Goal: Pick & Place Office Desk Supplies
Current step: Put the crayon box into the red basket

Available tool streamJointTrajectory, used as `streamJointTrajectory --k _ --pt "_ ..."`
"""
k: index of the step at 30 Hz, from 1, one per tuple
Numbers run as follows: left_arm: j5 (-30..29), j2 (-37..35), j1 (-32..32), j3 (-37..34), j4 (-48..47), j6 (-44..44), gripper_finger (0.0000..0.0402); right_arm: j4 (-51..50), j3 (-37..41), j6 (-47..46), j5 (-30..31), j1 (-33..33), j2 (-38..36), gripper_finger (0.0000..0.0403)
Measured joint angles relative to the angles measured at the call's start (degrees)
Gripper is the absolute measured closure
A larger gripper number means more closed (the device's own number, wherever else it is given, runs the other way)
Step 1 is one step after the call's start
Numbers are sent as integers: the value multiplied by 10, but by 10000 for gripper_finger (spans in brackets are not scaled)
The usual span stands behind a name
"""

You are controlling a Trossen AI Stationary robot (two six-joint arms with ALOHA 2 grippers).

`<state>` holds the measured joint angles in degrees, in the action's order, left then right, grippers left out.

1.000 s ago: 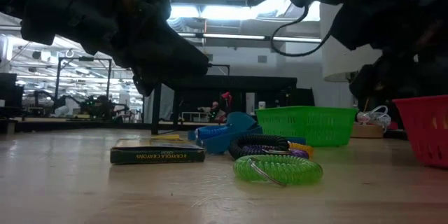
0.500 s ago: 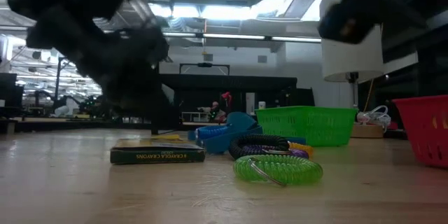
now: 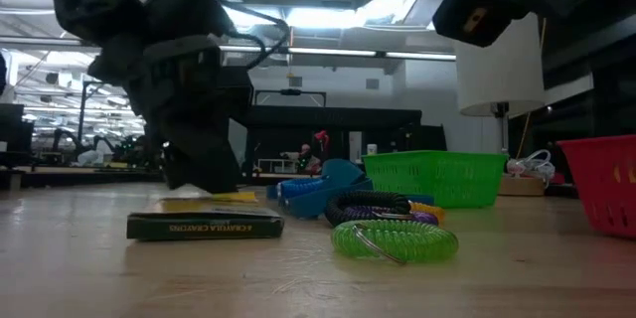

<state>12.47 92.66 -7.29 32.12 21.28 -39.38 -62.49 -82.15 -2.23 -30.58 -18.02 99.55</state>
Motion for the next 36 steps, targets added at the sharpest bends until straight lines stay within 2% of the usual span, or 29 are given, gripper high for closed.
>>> streamJointTrajectory --k 5,16,36 --pt "59 0 33 0 -14 6 253 0 0 18 9 0 0 202" --pt "122 0 52 0 -27 18 249 0 0 27 27 0 0 202" --pt "129 38 34 2 37 -3 244 7 0 31 27 1 0 202"
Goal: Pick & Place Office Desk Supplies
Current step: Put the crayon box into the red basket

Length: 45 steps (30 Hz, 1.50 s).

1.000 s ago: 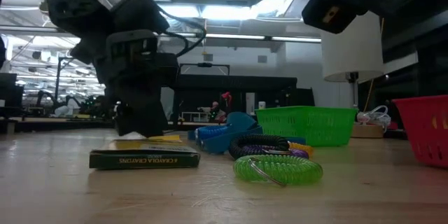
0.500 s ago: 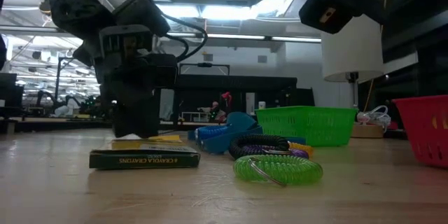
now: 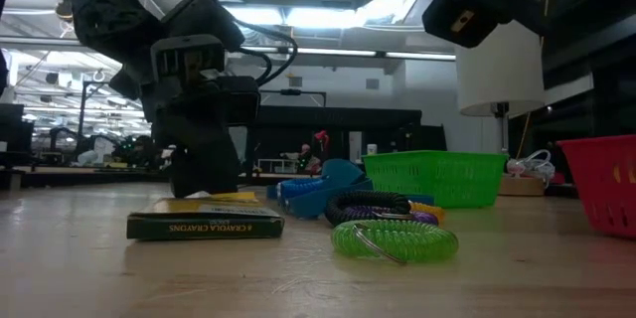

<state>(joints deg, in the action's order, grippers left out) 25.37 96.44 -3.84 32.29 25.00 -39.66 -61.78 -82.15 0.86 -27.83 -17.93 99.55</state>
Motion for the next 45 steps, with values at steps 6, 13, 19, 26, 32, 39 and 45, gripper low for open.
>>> streamJointTrajectory --k 6,13,19,26,32,39,45 --pt "-10 1 -14 0 -5 -4 244 0 0 0 0 0 0 202" --pt "-5 11 -30 0 1 -20 244 0 0 0 0 0 0 201" --pt "5 35 -56 15 10 -34 244 0 0 0 0 0 0 201" --pt "-6 77 -70 68 -56 -30 247 7 0 -2 0 0 0 201" --pt "-56 99 -74 87 -111 14 302 8 0 -4 18 0 0 201" --pt "-82 80 -75 87 -81 42 396 9 0 -4 34 0 0 201" --pt "-130 11 -78 83 -84 76 400 28 0 -2 34 0 0 201"
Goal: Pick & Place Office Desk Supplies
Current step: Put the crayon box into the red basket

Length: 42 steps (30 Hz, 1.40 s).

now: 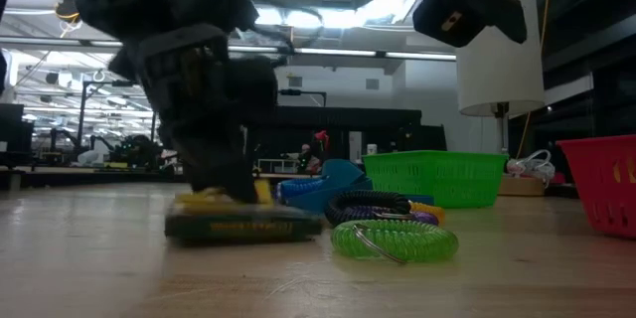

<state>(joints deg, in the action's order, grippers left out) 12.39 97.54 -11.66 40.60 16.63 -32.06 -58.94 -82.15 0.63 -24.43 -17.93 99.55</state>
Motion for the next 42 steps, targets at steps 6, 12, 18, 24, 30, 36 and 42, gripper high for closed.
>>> streamJointTrajectory --k 6,12,18,24,30,36,42 --pt "-76 -102 -7 3 -44 55 400 112 0 0 -4 0 0 201" --pt "-160 -184 -17 3 -69 121 400 213 0 -2 34 0 0 201" --pt "-217 -237 -25 3 -66 184 400 277 0 -16 178 2 0 201" --pt "-219 -247 -25 3 -59 212 401 315 0 -31 222 14 0 201" --pt "-219 -247 -30 3 -55 223 401 317 0 -32 242 34 0 202" --pt "-217 -247 -42 3 -48 230 400 320 0 -39 236 54 0 202" --pt "-218 -247 -51 3 -44 238 400 324 0 -42 236 67 0 202"
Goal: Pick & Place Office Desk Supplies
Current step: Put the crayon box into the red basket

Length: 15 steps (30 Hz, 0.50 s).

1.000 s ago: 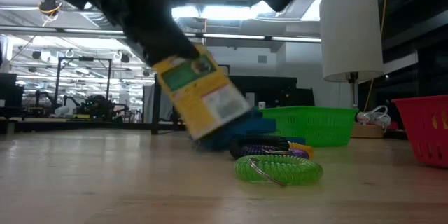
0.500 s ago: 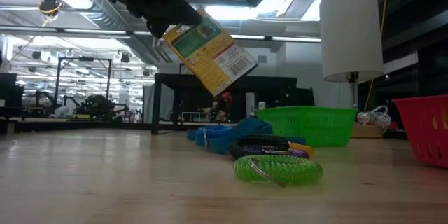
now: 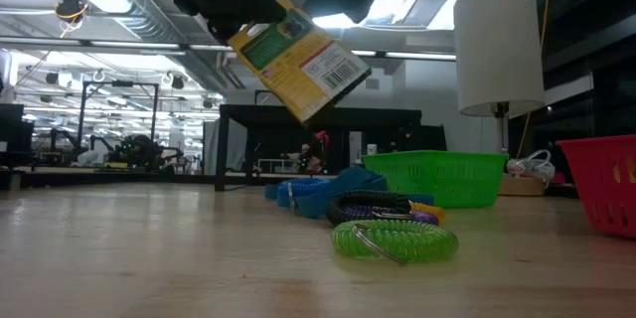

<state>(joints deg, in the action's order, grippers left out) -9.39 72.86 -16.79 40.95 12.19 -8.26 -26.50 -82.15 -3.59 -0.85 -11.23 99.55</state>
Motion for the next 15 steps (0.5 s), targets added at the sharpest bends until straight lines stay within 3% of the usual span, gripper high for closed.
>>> streamJointTrajectory --k 15 --pt "-22 0 1 49 -1 69 401 10 1 -4 0 3 12 202"
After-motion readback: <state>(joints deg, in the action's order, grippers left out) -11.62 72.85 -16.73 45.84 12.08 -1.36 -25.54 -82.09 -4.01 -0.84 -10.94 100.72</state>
